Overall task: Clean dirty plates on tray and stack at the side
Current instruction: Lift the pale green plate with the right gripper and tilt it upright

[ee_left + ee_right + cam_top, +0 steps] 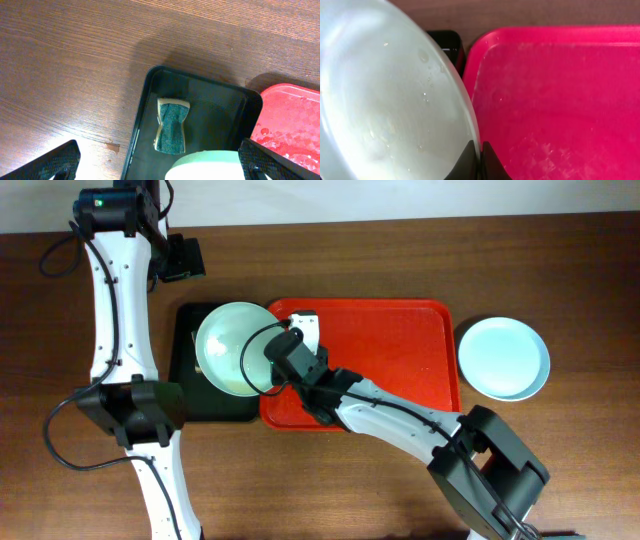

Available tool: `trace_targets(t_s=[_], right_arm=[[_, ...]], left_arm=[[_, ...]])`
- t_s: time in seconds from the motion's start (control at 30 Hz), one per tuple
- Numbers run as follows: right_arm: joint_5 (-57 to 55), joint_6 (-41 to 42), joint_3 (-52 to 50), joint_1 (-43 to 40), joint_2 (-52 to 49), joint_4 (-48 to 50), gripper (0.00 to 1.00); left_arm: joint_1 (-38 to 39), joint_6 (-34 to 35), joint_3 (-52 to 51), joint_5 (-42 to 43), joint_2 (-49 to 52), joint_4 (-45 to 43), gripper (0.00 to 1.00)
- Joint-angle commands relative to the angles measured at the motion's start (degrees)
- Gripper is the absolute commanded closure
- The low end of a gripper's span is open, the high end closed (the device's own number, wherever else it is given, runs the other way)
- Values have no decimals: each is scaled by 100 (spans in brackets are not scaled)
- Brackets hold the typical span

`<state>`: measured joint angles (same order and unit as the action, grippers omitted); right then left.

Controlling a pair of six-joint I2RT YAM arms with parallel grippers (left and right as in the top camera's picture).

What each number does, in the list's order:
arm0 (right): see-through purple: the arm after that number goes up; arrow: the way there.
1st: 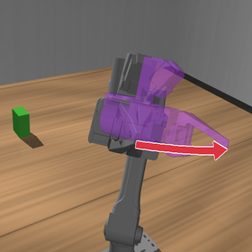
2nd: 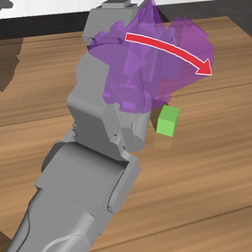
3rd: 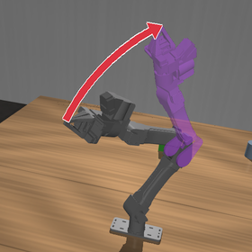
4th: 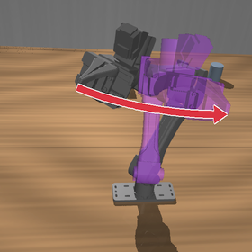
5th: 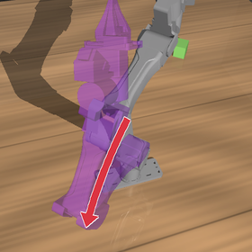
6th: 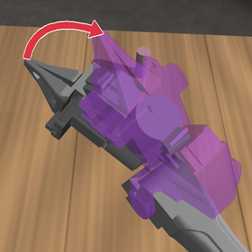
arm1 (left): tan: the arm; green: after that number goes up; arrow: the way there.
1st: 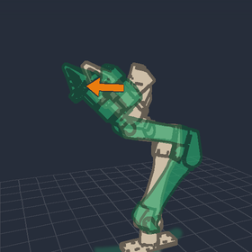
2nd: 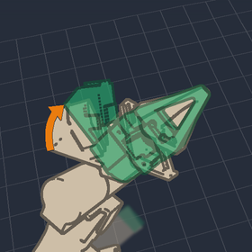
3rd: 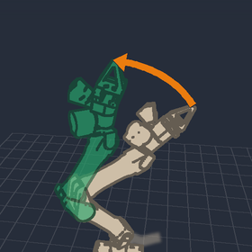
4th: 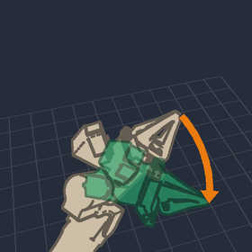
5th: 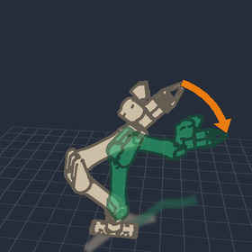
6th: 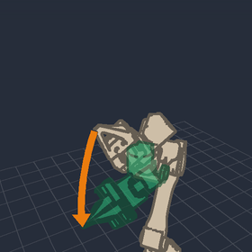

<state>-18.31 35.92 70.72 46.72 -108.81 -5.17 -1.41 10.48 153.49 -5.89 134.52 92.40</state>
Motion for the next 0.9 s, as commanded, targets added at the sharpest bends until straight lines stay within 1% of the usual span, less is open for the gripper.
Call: trace_targets(t_s=[0.0,0.17,0.3,0.37,0.63,0.87], right_arm=[[-330,-544,485,87,-24,-238,96],[-1126,-1519,992,326,-24,-605,96],[-1812,-2542,1193,629,-24,-621,96],[-2094,-2914,1224,774,-24,-573,96],[-3182,-4242,1226,1453,-24,-13,96],[-3628,-5313,1226,1602,-22,846,96]], left_arm=[[22,15,37,55,-17,9,1],[22,15,37,55,-17,9,1],[22,15,37,55,-17,9,1],[22,15,37,55,-17,9,1],[22,15,37,55,-17,9,0],[22,15,37,55,-17,9,1]])
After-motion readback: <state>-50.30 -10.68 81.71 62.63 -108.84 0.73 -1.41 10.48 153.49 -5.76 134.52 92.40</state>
